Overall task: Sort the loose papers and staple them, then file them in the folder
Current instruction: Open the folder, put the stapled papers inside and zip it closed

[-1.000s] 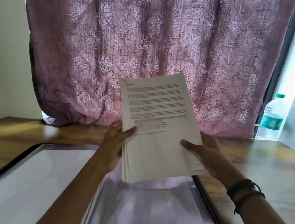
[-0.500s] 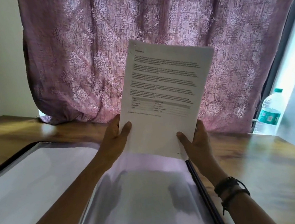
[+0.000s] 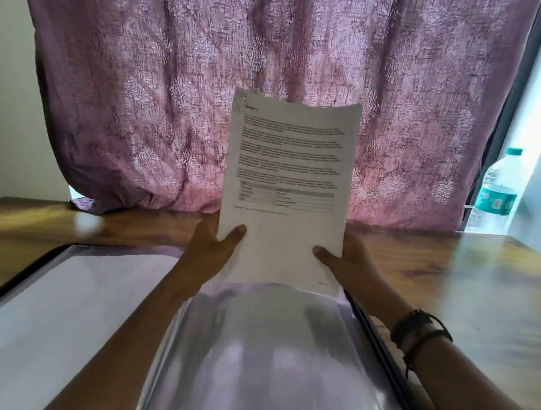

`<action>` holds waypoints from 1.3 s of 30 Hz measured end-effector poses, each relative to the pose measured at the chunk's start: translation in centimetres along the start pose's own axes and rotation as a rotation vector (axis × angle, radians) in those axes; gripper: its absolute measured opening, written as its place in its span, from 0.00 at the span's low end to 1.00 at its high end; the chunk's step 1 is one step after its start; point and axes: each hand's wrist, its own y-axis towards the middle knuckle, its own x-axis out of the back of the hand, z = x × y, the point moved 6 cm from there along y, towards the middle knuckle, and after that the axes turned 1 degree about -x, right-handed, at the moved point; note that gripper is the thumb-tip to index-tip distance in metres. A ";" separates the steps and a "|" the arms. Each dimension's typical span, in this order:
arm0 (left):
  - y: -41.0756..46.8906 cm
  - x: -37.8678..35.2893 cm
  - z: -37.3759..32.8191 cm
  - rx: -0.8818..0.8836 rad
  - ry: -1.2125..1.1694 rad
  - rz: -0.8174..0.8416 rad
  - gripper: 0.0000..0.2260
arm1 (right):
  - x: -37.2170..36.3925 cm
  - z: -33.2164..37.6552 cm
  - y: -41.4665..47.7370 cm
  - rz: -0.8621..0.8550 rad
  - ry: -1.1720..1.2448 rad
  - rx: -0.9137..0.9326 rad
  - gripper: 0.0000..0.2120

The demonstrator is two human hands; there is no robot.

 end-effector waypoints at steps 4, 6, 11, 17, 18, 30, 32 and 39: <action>-0.3 1.0 0.6 0.140 -0.121 0.067 0.12 | 0.0 -0.5 -0.4 0.118 0.254 -0.176 0.18; -0.4 1.3 0.6 0.197 -0.240 0.134 0.10 | -0.1 -0.8 -0.5 0.189 0.375 -0.289 0.19; -0.3 2.5 0.8 0.254 -0.323 0.279 0.09 | -1.4 -0.6 0.4 0.361 0.495 -0.359 0.22; 1.6 5.1 2.8 0.294 -0.457 -0.035 0.28 | -3.2 0.0 5.5 0.336 0.341 -0.310 0.22; 2.0 5.5 3.3 0.326 -0.511 -0.147 0.24 | -3.4 0.1 6.7 0.275 0.344 -0.292 0.22; 1.3 1.1 5.0 -0.076 0.660 0.208 0.09 | -3.7 -2.1 8.5 -0.139 0.317 -0.190 0.10; 1.2 1.0 4.7 -0.109 0.734 0.218 0.07 | -3.1 -1.9 8.5 -0.174 0.321 -0.193 0.11; 1.0 1.2 3.8 -0.138 0.787 0.137 0.15 | -2.2 -0.8 8.8 -0.225 0.403 -0.190 0.10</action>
